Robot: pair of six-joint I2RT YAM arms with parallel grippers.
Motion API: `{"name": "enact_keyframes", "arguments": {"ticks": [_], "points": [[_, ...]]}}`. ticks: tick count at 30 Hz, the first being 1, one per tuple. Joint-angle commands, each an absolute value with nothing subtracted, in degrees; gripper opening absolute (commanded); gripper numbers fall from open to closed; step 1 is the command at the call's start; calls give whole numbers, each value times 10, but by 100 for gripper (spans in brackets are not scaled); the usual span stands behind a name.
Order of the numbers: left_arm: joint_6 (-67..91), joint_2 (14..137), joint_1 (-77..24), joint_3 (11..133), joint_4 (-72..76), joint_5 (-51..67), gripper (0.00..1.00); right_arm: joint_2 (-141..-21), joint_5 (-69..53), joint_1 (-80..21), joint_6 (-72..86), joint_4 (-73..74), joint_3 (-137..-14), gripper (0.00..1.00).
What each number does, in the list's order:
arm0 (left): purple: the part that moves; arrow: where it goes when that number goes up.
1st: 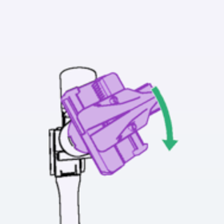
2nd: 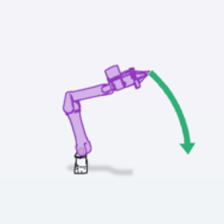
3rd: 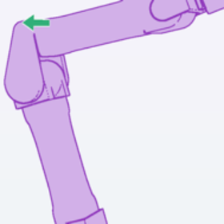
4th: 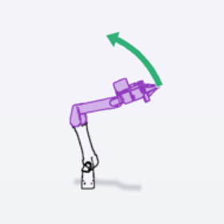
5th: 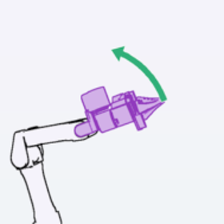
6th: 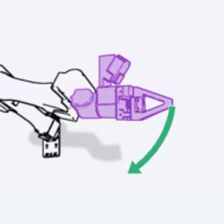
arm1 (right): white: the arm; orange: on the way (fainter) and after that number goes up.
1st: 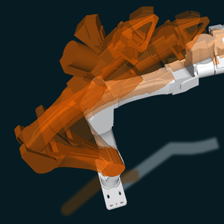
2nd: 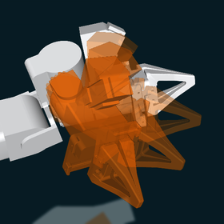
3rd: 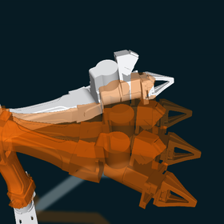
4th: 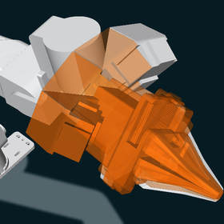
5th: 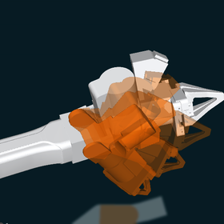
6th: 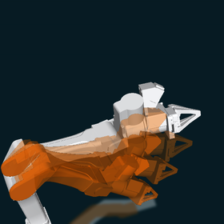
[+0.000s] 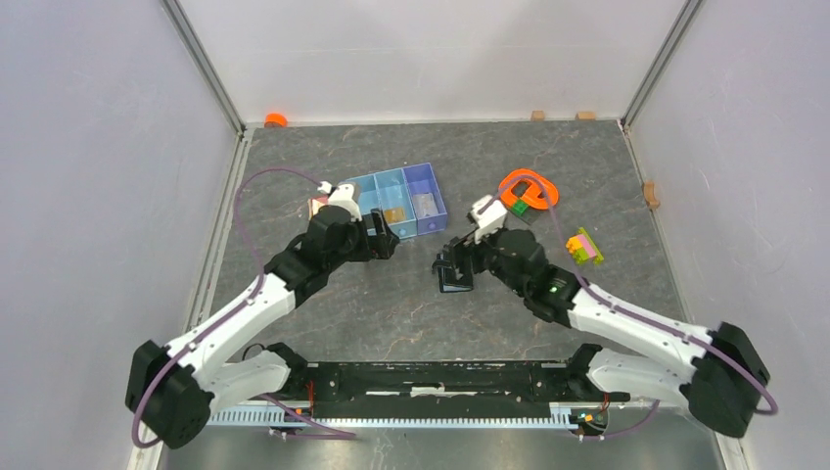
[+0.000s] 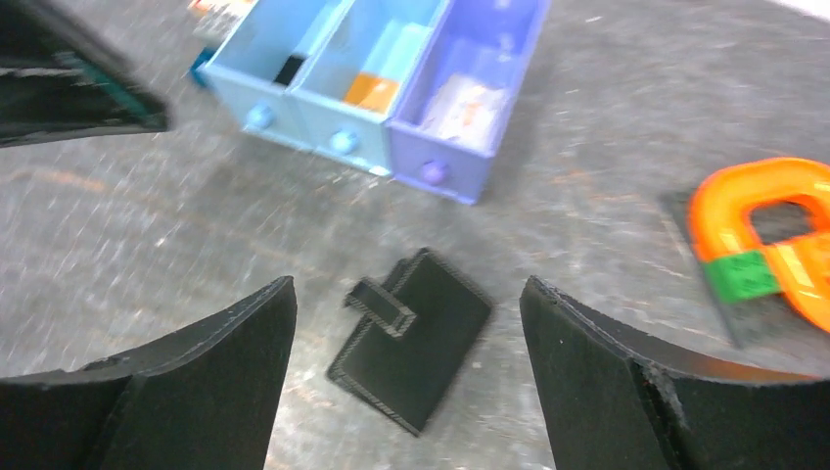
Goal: Take the credit cards out of the card holder
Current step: Reset both arms
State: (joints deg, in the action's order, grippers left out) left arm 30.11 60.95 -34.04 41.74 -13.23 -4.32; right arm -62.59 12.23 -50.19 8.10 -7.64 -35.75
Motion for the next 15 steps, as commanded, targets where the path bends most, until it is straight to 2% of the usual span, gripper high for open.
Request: {"name": "enact_keyframes", "arguments": {"ticks": [1, 3, 5, 9, 13, 15], "points": [[290, 557, -334, 407, -147, -163, 100, -549, 199, -459, 76, -71, -327, 90], [295, 540, -332, 407, -164, -245, 100, -516, 225, -437, 64, -86, -300, 93], [266, 525, -332, 391, -138, -277, 100, -488, 245, -422, 33, -110, -271, 98], [182, 485, -332, 302, 3, -257, 100, -449, 301, -419, -13, -164, -202, 98], [100, 465, -332, 227, 110, -230, 99, -440, 348, -414, -30, -284, -123, 98], [89, 474, -330, 221, 134, -273, 97, -450, 373, -400, -66, -298, -122, 98]]}}
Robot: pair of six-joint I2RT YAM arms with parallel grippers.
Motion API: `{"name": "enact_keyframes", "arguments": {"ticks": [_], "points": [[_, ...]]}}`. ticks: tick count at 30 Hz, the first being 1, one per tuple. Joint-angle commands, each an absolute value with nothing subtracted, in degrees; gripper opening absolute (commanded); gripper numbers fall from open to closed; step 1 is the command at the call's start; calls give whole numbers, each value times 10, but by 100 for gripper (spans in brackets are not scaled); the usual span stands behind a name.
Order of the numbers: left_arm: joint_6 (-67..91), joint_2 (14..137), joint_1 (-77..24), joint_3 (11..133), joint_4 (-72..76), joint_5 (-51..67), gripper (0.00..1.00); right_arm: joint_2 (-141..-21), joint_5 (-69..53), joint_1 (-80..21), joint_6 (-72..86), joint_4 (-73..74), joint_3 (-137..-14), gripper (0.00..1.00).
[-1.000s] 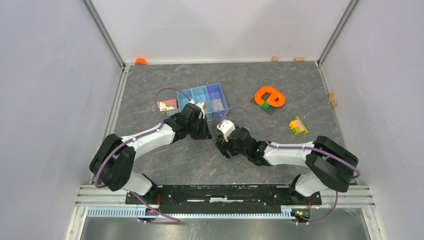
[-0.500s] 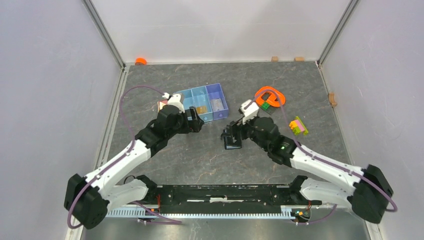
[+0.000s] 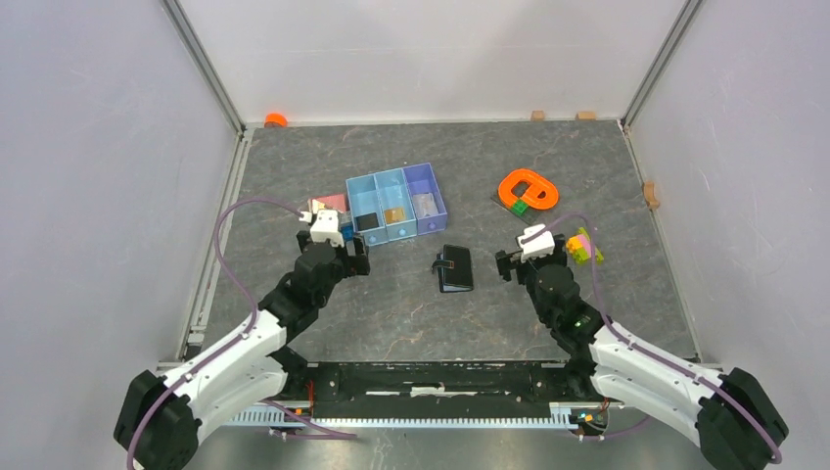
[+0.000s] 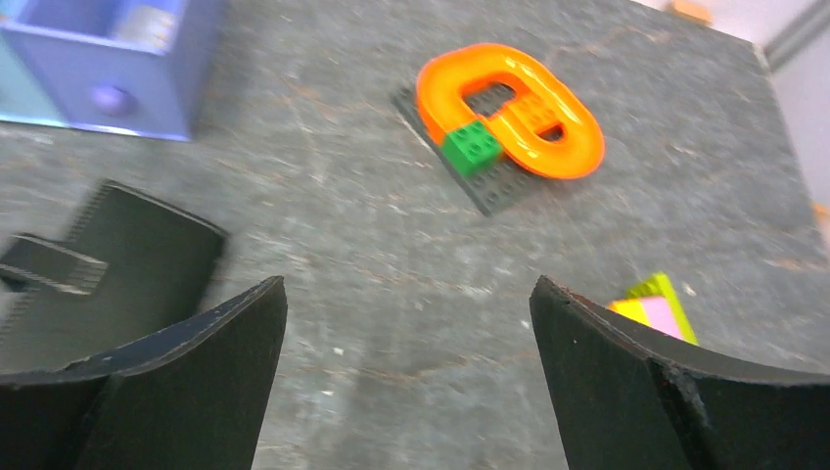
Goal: Take the credit cards out of the card holder
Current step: Reset both arms
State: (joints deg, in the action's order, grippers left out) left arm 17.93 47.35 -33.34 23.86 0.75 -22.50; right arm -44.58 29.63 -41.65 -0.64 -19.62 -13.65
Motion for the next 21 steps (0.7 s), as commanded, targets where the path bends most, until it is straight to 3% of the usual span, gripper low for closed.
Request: {"name": "enact_keyframes", "arguments": {"ticks": [1, 5, 11, 13, 19, 21], "points": [[90, 483, -326, 220, 147, -301, 98, -457, 391, -391, -82, -298, -126, 98], [53, 539, -313, 203, 240, -386, 100, -482, 385, -322, -128, -365, -96, 98], [27, 593, -267, 186, 341, -419, 96, -531, 296, -226, -171, -583, 37, 90], [1, 582, -258, 151, 415, -414, 100, -557, 294, -216, -164, -593, 39, 90], [-21, 685, -222, 149, 479, -404, 100, -670, 316, -194, -154, -756, 78, 91], [-15, 711, -210, 132, 528, -390, 100, -695, 320, -193, -180, -790, 76, 98]]}}
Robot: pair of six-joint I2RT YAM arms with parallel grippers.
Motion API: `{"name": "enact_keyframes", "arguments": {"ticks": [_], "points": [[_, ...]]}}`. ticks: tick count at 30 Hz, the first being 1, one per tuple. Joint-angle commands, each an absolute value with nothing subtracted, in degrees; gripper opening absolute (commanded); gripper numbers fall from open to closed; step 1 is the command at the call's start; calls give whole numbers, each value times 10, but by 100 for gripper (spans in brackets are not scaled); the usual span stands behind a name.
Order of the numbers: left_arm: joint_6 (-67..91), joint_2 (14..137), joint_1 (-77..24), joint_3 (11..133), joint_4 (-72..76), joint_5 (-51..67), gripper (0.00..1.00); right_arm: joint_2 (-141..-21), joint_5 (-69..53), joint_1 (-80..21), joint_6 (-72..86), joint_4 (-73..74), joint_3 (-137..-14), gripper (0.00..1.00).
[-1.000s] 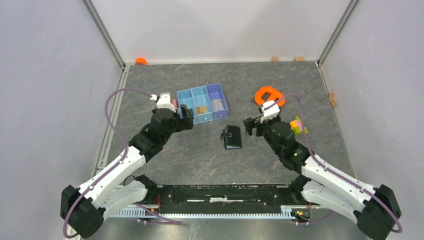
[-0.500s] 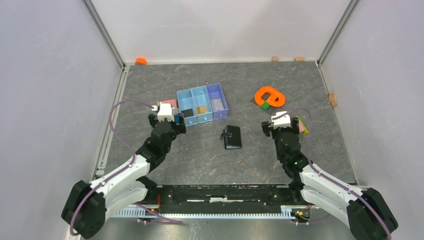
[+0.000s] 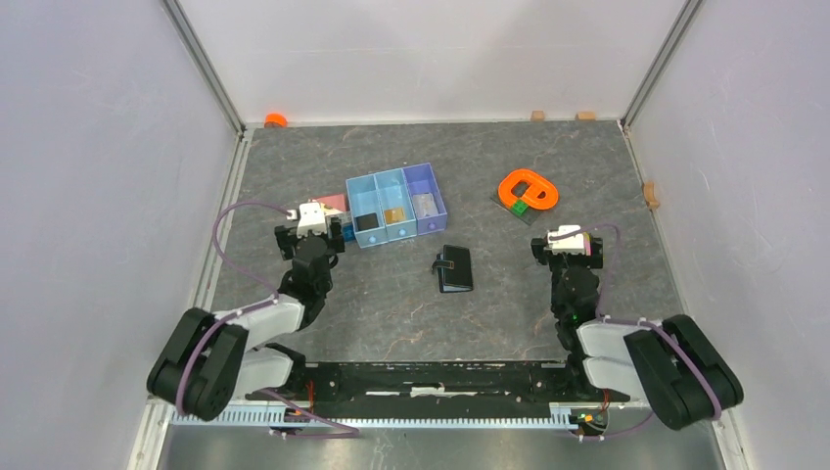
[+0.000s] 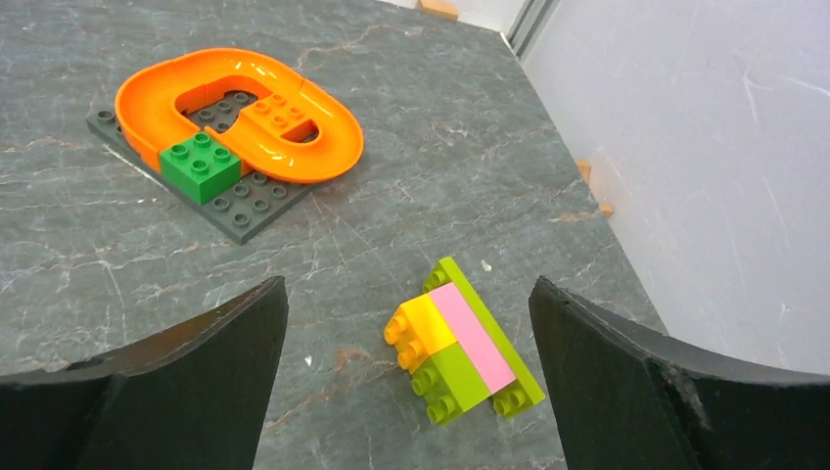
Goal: Take the credit cards out of the card holder
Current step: Reset both arms
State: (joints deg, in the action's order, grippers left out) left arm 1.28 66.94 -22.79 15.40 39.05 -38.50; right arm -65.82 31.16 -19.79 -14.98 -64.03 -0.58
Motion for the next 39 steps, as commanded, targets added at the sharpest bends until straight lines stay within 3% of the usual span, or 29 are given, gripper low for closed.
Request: {"name": "enact_keyframes", "arguments": {"ticks": [1, 5, 8, 10, 13, 16, 18, 20, 22, 23, 25, 39], "points": [[-12, 723, -204, 130, 535, -379, 99, -709, 326, -192, -190, -808, 80, 98], [-64, 754, -198, 134, 574, -346, 95, -794, 379, -186, -191, -976, 104, 98], [-99, 809, -194, 115, 672, -308, 94, -770, 360, -173, -166, -883, 82, 98], [-96, 856, -183, 89, 791, -335, 100, -776, 346, -164, -166, -878, 73, 98], [-58, 813, -151, 124, 650, -271, 95, -772, 327, -153, -155, -841, 61, 98], [-55, 824, -140, 118, 675, -254, 96, -775, 268, -124, -134, -834, 67, 93], [-49, 826, -130, 118, 668, -230, 94, -813, 253, -110, -140, -911, 76, 89], [-32, 853, -109, 120, 689, -215, 88, -788, 238, -102, -123, -821, 57, 88], [-18, 853, -105, 138, 651, -224, 90, -800, 235, -99, -124, -853, 60, 98], [-13, 844, -101, 145, 620, -225, 99, -797, 236, -99, -122, -848, 60, 98], [-18, 859, -103, 130, 682, -242, 100, -796, 236, -99, -122, -848, 62, 98], [-8, 855, -106, 133, 667, -267, 100, -795, 238, -99, -123, -854, 64, 98]]}}
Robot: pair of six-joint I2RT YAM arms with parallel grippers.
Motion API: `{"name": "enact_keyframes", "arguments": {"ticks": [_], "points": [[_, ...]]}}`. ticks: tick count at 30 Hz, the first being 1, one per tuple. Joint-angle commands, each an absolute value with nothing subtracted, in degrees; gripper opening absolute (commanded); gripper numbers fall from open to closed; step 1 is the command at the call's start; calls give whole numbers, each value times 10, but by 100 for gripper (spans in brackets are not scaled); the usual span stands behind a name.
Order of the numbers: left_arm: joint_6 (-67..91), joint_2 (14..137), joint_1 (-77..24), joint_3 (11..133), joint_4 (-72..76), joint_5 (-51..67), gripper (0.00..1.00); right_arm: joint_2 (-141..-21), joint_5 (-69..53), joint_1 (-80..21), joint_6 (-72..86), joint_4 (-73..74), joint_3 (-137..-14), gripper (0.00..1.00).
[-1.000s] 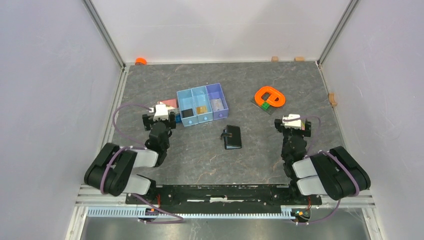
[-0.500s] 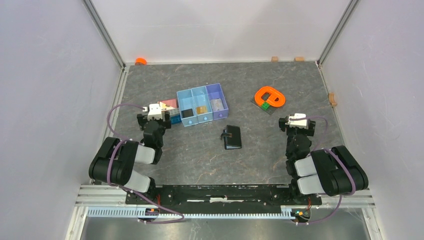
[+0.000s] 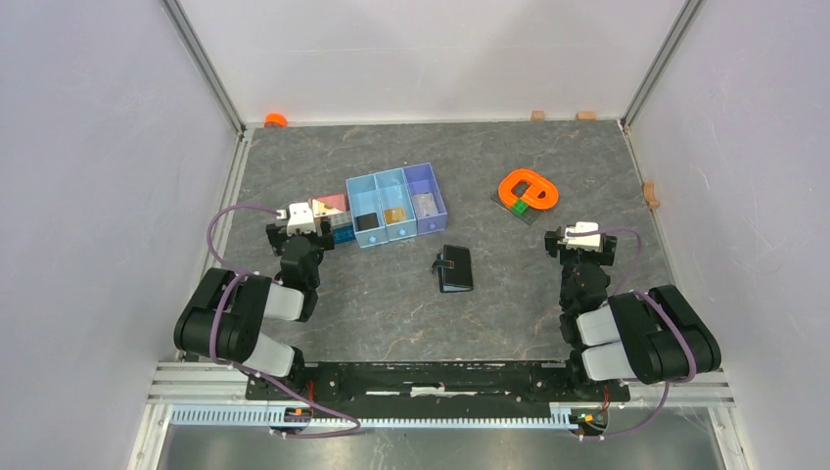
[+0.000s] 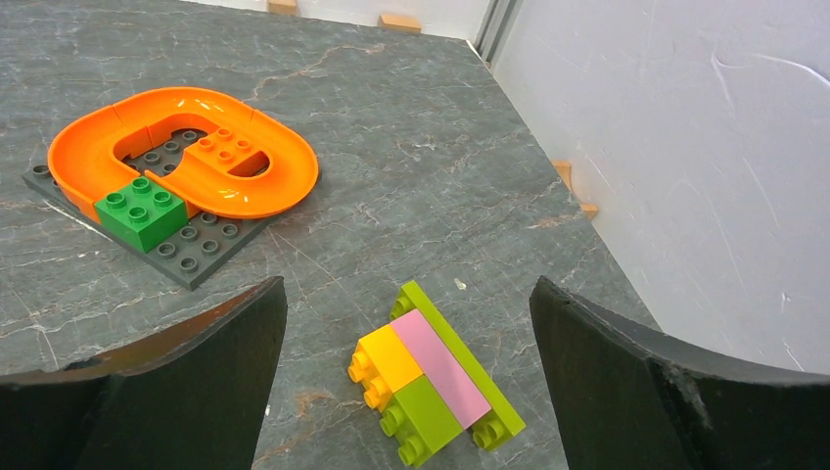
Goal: Take the credit cards out of the card holder
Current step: Reset both arms
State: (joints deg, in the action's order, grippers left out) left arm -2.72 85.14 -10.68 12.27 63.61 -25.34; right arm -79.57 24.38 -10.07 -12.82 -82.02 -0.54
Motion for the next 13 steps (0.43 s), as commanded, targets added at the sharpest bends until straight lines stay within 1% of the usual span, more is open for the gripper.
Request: {"name": "enact_keyframes", "arguments": {"ticks": [1, 13], "points": [[-9, 856, -106, 134, 667, -266, 100, -795, 238, -99, -123, -854, 64, 98], [-6, 853, -97, 140, 649, -249, 100, -795, 237, -99, -122, -853, 63, 98]]}}
